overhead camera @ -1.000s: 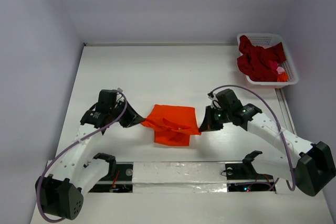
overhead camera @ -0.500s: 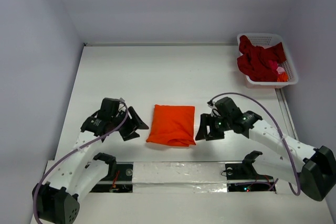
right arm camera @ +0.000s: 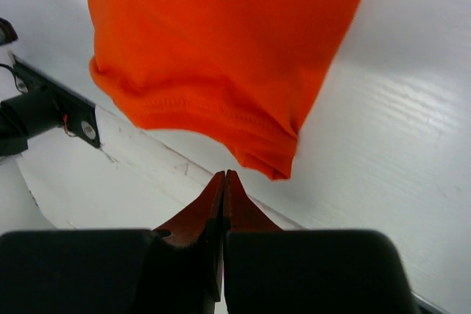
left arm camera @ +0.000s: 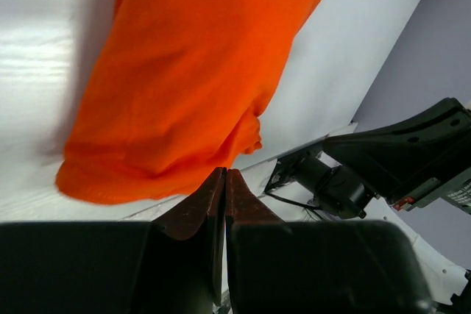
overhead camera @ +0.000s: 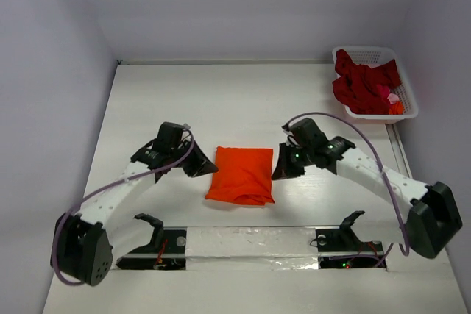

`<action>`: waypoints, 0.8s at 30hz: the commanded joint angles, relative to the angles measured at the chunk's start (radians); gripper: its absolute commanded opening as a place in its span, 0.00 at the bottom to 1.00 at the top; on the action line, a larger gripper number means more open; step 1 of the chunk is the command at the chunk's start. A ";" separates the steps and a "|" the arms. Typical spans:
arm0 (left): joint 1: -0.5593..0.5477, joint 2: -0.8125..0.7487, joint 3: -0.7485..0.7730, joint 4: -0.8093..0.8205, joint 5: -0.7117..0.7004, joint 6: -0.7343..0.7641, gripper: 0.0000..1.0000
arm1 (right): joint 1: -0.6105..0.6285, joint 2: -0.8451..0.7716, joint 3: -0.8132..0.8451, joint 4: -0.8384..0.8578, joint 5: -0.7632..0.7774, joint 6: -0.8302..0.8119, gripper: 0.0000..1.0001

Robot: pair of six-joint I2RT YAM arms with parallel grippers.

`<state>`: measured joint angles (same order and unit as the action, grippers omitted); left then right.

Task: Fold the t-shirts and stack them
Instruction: Fold the long partially folded tshirt into a neat square, then smooth out wrinkles on the folded tshirt

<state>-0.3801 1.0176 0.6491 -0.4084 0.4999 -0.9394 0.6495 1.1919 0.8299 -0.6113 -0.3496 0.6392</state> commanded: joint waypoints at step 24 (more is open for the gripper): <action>-0.152 0.639 0.179 0.359 0.063 -0.035 0.00 | 0.007 0.523 0.126 0.304 -0.178 0.047 0.00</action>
<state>-0.5289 1.6123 0.8032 -0.0845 0.5381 -0.9928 0.6495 1.6989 0.9634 -0.3729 -0.5064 0.6746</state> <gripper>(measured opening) 0.003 0.011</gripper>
